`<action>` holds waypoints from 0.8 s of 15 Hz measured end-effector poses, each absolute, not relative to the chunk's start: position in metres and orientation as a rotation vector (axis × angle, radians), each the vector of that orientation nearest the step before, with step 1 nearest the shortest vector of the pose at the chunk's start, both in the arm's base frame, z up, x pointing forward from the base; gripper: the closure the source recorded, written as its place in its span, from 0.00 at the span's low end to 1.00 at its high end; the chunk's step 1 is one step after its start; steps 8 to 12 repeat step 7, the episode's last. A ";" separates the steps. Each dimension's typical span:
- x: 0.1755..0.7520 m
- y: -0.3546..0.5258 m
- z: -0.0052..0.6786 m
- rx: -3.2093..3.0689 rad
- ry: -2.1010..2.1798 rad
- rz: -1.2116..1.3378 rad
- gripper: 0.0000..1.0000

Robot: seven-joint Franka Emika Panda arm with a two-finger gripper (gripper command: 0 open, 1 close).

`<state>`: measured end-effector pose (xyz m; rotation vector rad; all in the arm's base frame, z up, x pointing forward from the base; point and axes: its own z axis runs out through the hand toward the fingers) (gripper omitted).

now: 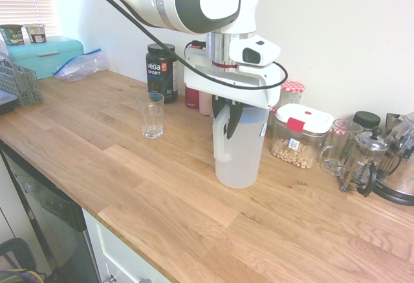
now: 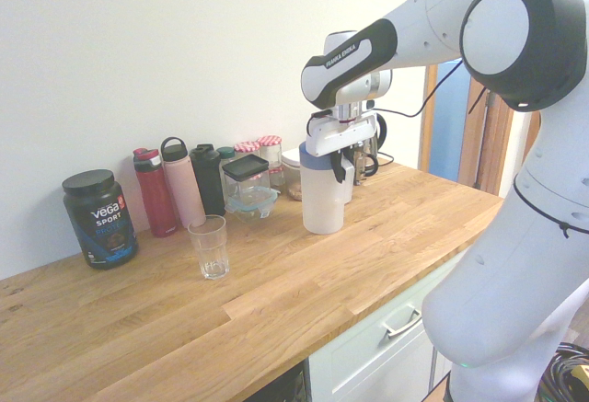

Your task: Pour me some water

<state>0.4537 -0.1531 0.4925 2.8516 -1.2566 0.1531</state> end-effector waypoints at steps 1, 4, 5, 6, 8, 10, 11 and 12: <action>0.454 -0.153 0.492 2.851 -1.256 0.151 0.00; 0.452 -0.154 0.500 2.847 -1.256 0.150 0.00; 0.449 -0.155 0.506 2.844 -1.257 0.152 0.00; 0.444 -0.155 0.514 2.840 -1.260 0.161 0.00; 0.439 -0.153 0.523 2.839 -1.260 0.170 0.00; 0.439 -0.153 0.523 2.839 -1.260 0.170 0.00; 0.439 -0.153 0.523 2.839 -1.260 0.170 0.00; 0.439 -0.153 0.523 2.839 -1.260 0.170 0.00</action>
